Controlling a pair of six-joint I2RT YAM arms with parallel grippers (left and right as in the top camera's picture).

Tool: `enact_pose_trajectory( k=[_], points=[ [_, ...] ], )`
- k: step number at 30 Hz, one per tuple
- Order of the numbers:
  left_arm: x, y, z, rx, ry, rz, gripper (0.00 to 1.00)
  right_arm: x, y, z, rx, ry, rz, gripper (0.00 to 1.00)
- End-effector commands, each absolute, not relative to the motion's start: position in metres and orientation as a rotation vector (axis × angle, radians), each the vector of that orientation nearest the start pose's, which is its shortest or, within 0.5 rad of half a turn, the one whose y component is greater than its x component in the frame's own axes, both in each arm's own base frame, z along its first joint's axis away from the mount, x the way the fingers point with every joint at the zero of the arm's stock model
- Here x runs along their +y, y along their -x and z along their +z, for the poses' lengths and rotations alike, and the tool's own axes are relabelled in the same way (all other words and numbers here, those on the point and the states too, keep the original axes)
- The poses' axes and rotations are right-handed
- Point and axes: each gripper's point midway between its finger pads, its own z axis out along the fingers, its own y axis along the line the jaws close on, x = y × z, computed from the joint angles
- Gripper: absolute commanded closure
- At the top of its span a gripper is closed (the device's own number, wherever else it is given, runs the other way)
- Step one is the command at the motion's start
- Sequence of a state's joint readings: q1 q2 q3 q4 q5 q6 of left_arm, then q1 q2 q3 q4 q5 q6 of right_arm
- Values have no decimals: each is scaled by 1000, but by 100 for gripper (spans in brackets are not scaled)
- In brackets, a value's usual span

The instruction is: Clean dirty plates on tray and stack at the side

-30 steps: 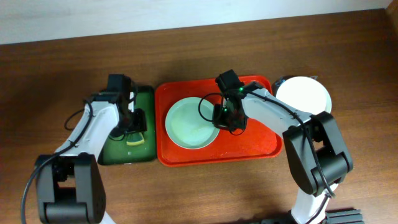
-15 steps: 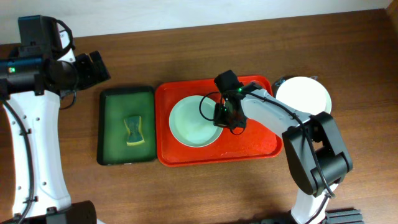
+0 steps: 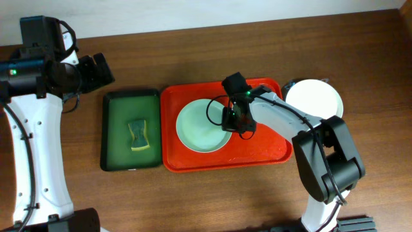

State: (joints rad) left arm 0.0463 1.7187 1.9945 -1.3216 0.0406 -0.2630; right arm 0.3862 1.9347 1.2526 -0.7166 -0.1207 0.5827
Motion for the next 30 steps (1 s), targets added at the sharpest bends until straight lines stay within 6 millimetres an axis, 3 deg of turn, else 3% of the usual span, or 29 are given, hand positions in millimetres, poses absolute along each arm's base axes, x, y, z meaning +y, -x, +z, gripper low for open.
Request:
enact_pose_trajectory(
  k=[1,10,16,22,25,30],
  points=[
    [13,-402,290,2581,409,-129,1,163,-345,14,3028,-283,295,96],
    [13,-402,290,2581,409,-129,1,166,-366,100,2945,-263,400,96],
    [13,-402,290,2581,409,-130,1,186,-388,117,2845,-255,501,96],
    [13,-402,290,2581,409,-130,1,240,-398,128,2683,-165,446,96],
    [13,-402,290,2581,409,-129,1,279,-393,139,2574,-60,401,96],
    [13,-402,290,2581,409,-130,1,313,-383,160,2378,148,200,96]
  ],
)
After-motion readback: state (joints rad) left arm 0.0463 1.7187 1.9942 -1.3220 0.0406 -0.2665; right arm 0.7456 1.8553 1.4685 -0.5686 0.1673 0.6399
